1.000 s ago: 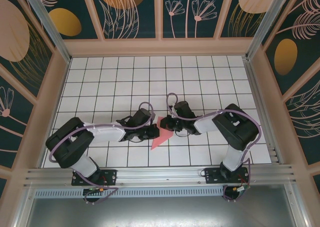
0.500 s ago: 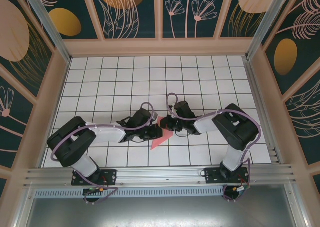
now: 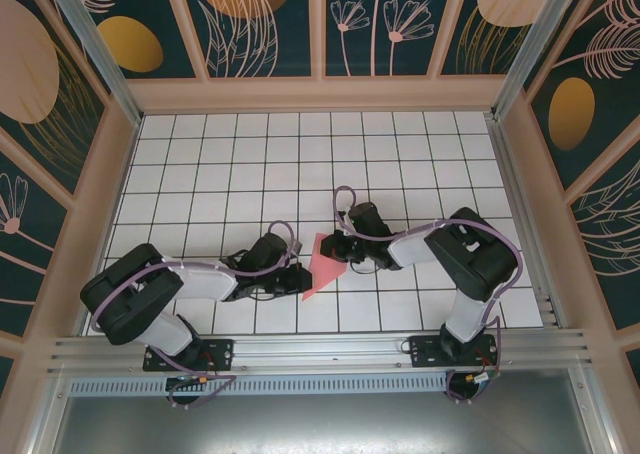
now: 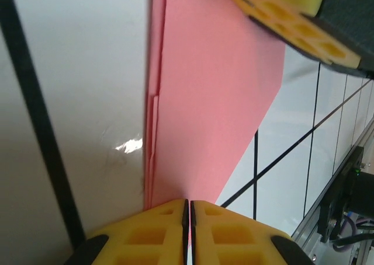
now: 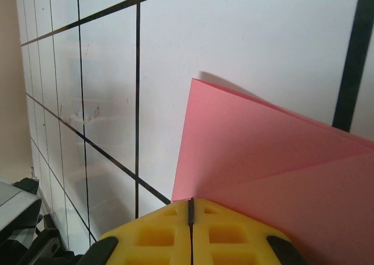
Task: Fold a paper plane with a square sheet of paper (pick it up from the middle)
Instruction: Fourth fold the wing at the center of the table.
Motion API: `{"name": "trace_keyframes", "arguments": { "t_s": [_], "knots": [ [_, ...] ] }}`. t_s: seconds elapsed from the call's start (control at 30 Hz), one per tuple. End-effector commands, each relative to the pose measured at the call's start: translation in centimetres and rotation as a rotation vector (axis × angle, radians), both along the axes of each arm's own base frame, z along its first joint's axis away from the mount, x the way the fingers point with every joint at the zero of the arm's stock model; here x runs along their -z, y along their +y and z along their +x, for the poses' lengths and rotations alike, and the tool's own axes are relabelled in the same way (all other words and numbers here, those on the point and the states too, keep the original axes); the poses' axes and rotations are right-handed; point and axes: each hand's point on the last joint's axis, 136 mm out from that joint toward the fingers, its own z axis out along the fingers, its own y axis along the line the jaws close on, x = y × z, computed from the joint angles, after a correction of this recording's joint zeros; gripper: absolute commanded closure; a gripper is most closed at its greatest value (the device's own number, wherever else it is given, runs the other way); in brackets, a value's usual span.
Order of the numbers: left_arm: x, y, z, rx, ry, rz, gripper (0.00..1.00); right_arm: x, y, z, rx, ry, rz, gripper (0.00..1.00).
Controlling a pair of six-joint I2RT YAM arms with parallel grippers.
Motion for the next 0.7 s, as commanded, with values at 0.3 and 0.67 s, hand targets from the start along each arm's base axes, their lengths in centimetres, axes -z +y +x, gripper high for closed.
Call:
{"name": "trace_keyframes", "arguments": {
  "t_s": [0.3, 0.67],
  "knots": [
    [-3.9, 1.0, 1.9, -0.086, -0.098, 0.047, 0.85, 3.8, -3.4, -0.5, 0.066, 0.063, -0.156, 0.93],
    [-3.2, -1.2, -0.4, 0.06, -0.021, -0.04, 0.83, 4.0, -3.5, -0.6, 0.066, 0.069, -0.168, 0.93]
  ]
}}
